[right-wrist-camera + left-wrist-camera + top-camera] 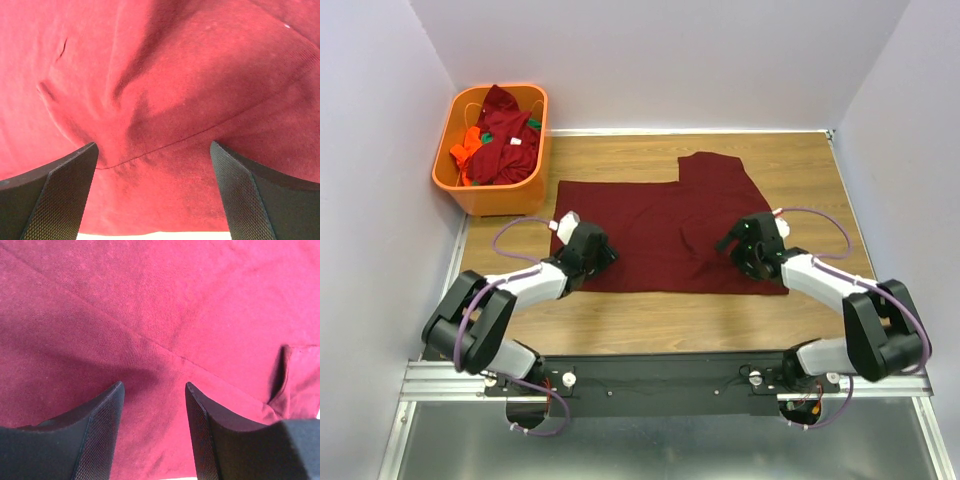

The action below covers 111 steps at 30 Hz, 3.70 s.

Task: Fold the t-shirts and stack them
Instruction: Fold the tshirt

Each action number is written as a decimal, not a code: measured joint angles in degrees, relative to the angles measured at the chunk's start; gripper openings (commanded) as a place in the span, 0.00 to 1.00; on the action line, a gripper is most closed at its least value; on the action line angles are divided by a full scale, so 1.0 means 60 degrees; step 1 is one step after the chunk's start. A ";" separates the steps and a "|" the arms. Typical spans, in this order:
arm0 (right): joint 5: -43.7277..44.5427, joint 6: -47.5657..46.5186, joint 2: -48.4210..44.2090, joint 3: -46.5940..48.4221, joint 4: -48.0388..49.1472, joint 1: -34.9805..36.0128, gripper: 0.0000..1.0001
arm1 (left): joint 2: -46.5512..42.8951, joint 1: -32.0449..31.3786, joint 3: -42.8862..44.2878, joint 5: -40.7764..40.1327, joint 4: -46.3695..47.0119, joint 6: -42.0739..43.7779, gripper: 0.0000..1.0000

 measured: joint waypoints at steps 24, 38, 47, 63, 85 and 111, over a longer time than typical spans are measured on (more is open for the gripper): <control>-0.0306 -0.0342 -0.1829 0.2109 -0.3752 -0.0397 1.00 | -0.3439 -0.1290 0.0947 -0.2499 -0.2681 -0.0146 0.62; -0.0080 -0.3767 0.4841 0.9792 -0.2801 -0.0685 1.00 | 0.3628 0.1694 0.8327 -0.3781 -0.3836 0.3767 0.54; -0.0896 -0.4561 0.6124 1.0451 -0.2860 -0.1406 1.00 | 0.5515 0.1792 0.9752 -0.4557 -0.5289 0.4652 0.51; -0.1486 -0.5067 0.6135 1.0510 -0.2845 -0.2065 1.00 | 0.6535 0.2499 0.9606 -0.4615 -0.5570 0.5122 0.48; -0.1537 -0.5133 0.6495 1.0510 -0.2841 -0.2415 1.00 | 0.6535 0.2626 0.9089 -0.3581 -0.4594 0.5574 0.15; -0.2004 -0.5125 0.8885 1.2065 -0.2816 -0.3060 0.63 | 0.5541 0.2626 0.7756 -0.2750 -0.3847 0.5268 0.00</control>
